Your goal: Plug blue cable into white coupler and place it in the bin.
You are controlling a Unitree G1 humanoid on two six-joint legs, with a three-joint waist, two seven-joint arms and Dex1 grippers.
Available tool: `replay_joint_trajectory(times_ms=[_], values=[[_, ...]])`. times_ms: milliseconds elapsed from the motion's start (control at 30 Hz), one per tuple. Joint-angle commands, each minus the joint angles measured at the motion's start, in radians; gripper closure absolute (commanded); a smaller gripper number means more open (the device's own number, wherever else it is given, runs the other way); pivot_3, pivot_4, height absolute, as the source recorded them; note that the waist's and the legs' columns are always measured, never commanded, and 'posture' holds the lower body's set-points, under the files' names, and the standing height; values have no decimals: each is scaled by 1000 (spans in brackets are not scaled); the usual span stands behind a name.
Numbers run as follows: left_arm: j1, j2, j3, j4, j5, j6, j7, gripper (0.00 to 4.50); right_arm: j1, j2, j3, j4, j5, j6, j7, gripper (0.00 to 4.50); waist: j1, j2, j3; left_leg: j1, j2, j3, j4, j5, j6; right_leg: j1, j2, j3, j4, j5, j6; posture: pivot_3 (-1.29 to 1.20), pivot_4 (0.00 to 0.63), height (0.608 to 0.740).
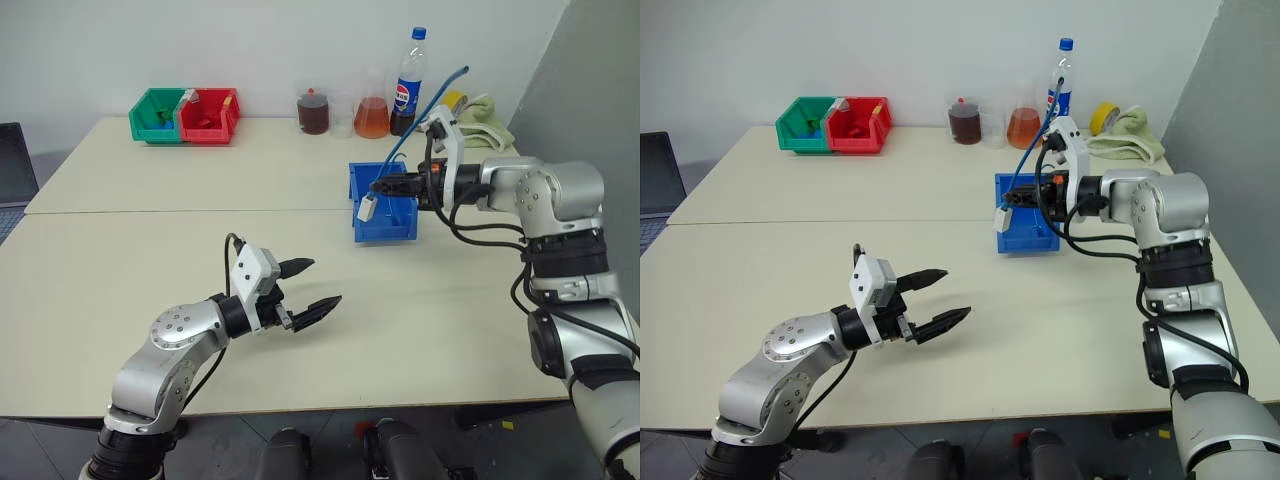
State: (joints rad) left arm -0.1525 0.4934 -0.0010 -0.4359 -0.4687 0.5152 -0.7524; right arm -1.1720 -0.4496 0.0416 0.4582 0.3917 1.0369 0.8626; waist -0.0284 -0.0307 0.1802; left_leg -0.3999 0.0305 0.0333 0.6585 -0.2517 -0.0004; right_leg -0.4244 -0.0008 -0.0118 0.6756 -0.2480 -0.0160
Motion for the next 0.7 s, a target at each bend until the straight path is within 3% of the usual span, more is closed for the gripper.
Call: replay_joint_trajectory(times_ms=[33,300,667,700], values=[[0,-44,-39,-46,10,-16,51,24,-119,1,44,285,-123,-196,-15,4391,0,0,0,0,0,0,0,0,0,0,0,0,0,0,0,0,150,740],[-1,-49,-61,-27,28,-40,64,24,-267,68,62,724,-280,-497,-61,4391,-3,0,0,-1,0,1,-1,-1,1,-1,0,1,-1,0,0,0,150,740],[8,-43,-61,-19,36,-59,73,24,-306,123,31,852,-366,-569,-103,4391,-1,1,0,-1,0,1,-2,-1,1,-1,0,1,-1,0,0,0,150,740],[8,-43,-59,-19,35,-59,75,8,-305,126,27,855,-369,-567,-105,4051,-1,1,0,-1,0,1,-2,-1,1,-1,0,1,-1,1,0,0,150,740]])
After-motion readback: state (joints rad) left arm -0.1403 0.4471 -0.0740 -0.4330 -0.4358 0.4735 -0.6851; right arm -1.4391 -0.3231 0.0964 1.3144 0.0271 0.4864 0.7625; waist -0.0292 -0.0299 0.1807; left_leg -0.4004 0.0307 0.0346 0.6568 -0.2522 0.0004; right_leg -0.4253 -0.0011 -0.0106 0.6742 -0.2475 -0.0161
